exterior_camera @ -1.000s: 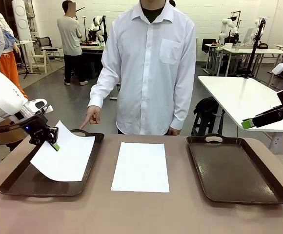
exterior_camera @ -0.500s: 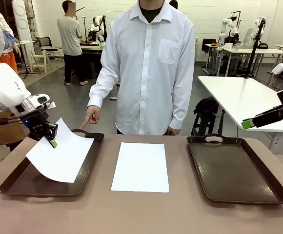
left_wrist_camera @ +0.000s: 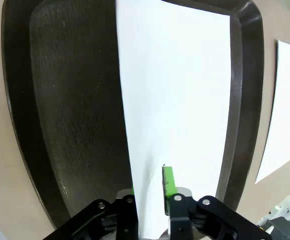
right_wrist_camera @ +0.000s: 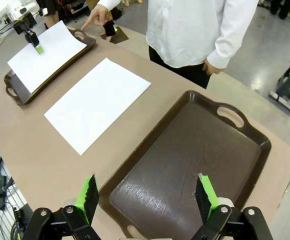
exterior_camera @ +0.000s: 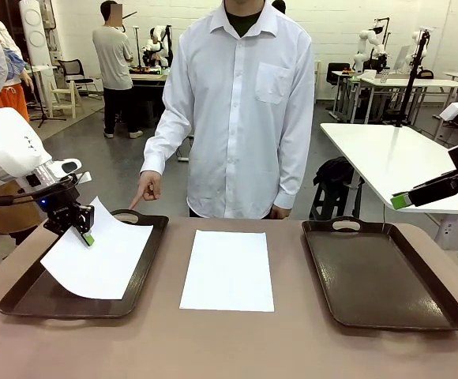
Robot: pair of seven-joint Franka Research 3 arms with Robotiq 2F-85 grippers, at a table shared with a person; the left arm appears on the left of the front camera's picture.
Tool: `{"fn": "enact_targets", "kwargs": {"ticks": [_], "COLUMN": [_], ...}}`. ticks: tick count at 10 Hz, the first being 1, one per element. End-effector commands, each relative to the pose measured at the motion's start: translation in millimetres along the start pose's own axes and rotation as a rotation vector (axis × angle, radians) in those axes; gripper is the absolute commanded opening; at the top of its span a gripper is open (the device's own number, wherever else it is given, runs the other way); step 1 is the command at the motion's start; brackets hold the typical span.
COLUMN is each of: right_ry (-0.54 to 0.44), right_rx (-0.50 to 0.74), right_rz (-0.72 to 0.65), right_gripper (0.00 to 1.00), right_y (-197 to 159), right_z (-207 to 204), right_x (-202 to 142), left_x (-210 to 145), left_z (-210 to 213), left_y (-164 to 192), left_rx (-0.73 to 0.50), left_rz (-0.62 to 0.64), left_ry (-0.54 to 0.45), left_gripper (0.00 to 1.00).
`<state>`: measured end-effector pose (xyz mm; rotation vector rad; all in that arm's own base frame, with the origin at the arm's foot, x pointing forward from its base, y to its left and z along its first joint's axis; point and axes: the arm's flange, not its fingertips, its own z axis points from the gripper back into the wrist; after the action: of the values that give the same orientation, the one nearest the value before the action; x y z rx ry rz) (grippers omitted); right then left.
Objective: Sort the A4 documents.
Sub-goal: Place the A4 Paper in the designated Handle tray.
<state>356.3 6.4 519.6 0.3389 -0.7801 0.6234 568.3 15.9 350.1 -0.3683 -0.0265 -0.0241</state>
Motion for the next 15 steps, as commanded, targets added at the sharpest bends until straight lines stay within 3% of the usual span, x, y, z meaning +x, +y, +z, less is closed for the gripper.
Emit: {"fn": "enact_targets", "kwargs": {"ticks": [1,6,7,12,14,15], "right_ry": [0.001,0.001,0.001,0.001,0.001,0.001], "right_rx": [0.002,0.002,0.002,0.002,0.002,0.002], "right_rz": [-0.001,-0.001,-0.001,-0.001,-0.001,-0.001], "right_gripper": [1.0,1.0,1.0,1.0,1.0,1.0], "right_y": [-0.1,-0.1,-0.1,-0.1,-0.1,-0.1], "right_z": [-0.6,-0.6,-0.6,-0.6,-0.6,-0.6], "right_x": [-0.4,-0.4,-0.4,-0.4,-0.4,-0.4], "left_x": [3.5,4.7,3.8,-1.7,-7.2,3.2], "left_z": [3.0,12.7,15.8,30.9,30.5,32.7], "left_y": [1.3,-4.5,-5.5,-8.9,-10.2,-6.6], "left_rx": [-0.011,0.104,0.13,0.141,-0.103,0.107], "left_rz": [0.021,0.012,0.008,0.025,0.12,0.017], "left_ry": [-0.006,-0.033,-0.037,-0.095,-0.091,-0.076], "left_gripper": [0.44,0.93,1.0,1.0,1.0,1.0]}}
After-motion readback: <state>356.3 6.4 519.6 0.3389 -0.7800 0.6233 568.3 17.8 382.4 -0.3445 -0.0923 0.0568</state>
